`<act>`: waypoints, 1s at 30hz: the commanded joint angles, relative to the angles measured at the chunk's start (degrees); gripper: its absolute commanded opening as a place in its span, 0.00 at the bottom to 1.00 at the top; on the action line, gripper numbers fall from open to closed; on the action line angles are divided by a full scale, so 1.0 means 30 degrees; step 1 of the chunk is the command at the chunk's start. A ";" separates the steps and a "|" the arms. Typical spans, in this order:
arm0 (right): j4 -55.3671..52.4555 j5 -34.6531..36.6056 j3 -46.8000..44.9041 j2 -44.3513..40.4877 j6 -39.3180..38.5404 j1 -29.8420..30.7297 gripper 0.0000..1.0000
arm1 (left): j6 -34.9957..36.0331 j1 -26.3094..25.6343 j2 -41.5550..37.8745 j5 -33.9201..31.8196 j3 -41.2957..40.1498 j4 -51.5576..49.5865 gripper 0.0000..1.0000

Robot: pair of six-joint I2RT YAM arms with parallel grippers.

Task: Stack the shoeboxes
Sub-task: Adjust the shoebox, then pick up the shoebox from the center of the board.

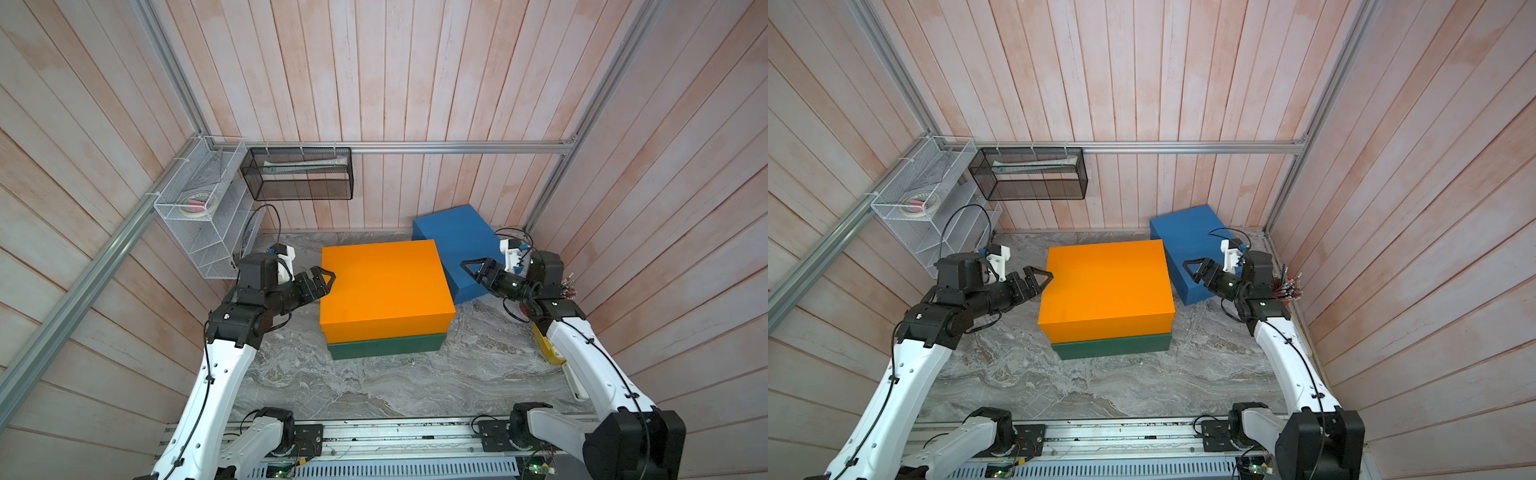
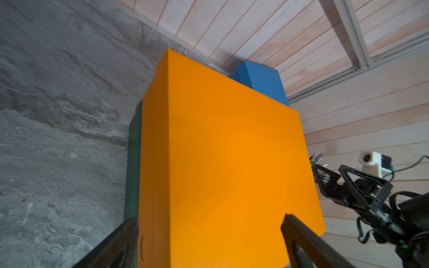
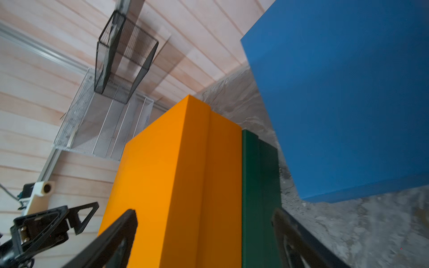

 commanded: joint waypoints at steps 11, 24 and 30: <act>-0.1733 0.7499 -0.3516 -0.1465 0.4994 -0.1202 0.98 | 0.3117 0.1845 0.5154 0.0363 0.4796 0.1278 1.00; 0.5702 0.7522 -0.5522 0.2663 0.7566 -0.1914 0.98 | 0.3370 0.2443 0.6733 0.1032 0.4876 0.2435 1.00; 0.9862 0.6752 -0.6440 0.4385 0.9447 -0.2085 0.98 | 0.3465 0.2980 0.6869 0.1422 0.4524 0.2675 1.00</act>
